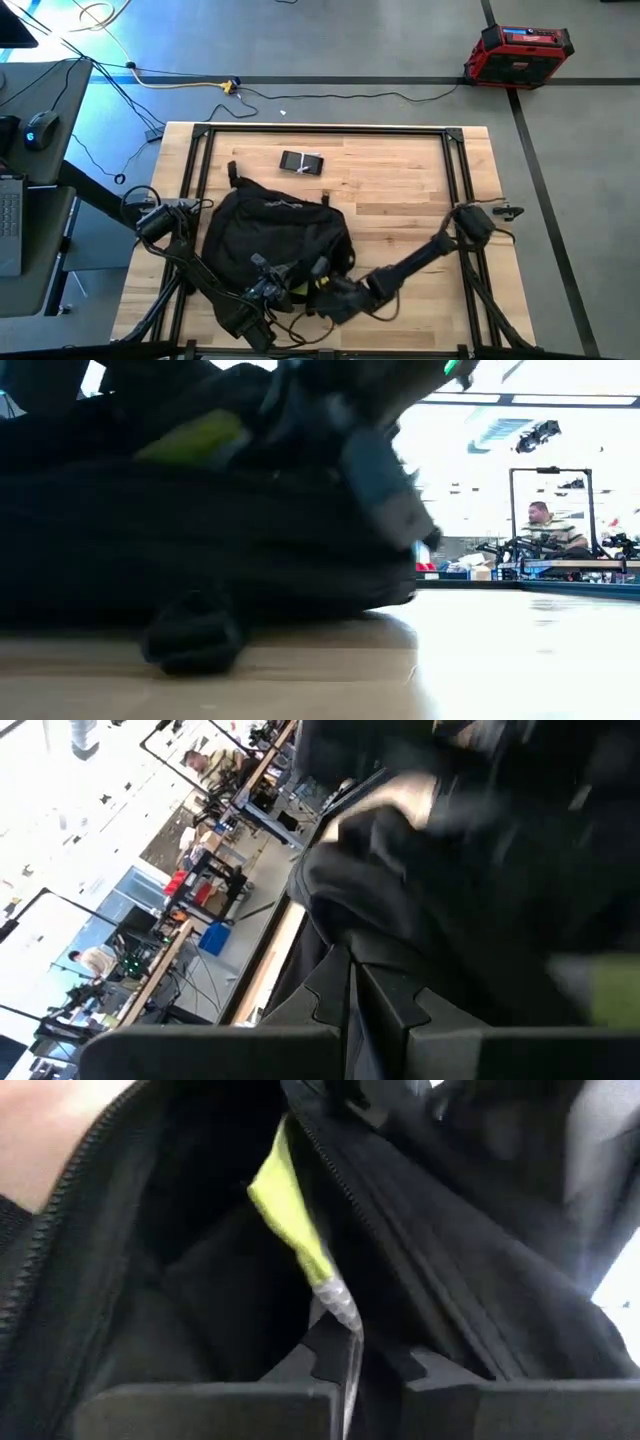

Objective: Unpack backpack
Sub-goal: Remove the green zip bag from the black backpack

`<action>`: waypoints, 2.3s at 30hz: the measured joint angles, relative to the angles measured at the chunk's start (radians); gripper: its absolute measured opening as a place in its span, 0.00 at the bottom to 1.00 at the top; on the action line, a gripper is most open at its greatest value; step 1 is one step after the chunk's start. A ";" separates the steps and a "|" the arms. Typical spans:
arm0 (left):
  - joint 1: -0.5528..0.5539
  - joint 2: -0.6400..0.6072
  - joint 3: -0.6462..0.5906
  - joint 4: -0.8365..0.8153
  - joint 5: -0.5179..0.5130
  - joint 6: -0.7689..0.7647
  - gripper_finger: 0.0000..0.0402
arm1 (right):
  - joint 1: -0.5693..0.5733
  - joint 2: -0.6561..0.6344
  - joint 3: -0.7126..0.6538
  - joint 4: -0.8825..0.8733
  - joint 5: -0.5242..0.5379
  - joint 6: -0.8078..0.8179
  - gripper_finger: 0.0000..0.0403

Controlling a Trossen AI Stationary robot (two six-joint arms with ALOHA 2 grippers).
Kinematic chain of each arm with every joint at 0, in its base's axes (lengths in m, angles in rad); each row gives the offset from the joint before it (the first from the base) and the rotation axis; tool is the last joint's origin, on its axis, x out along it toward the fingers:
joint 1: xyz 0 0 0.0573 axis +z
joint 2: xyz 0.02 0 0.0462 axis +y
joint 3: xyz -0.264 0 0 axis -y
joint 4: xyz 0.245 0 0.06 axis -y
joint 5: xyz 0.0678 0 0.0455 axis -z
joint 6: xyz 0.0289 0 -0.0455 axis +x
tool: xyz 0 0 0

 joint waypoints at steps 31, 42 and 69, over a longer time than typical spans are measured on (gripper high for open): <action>0.024 -0.021 0.021 -0.194 0.222 -0.122 0.16 | 0.252 -0.184 0.084 -0.422 -0.161 0.466 0.00; 0.107 -0.162 0.045 -0.403 0.291 -0.439 0.36 | 0.282 -0.180 0.093 -0.519 -0.337 0.671 0.00; 0.578 -0.341 -0.314 0.273 1.031 0.029 0.46 | 0.267 -0.178 0.091 -0.524 -0.344 0.694 0.00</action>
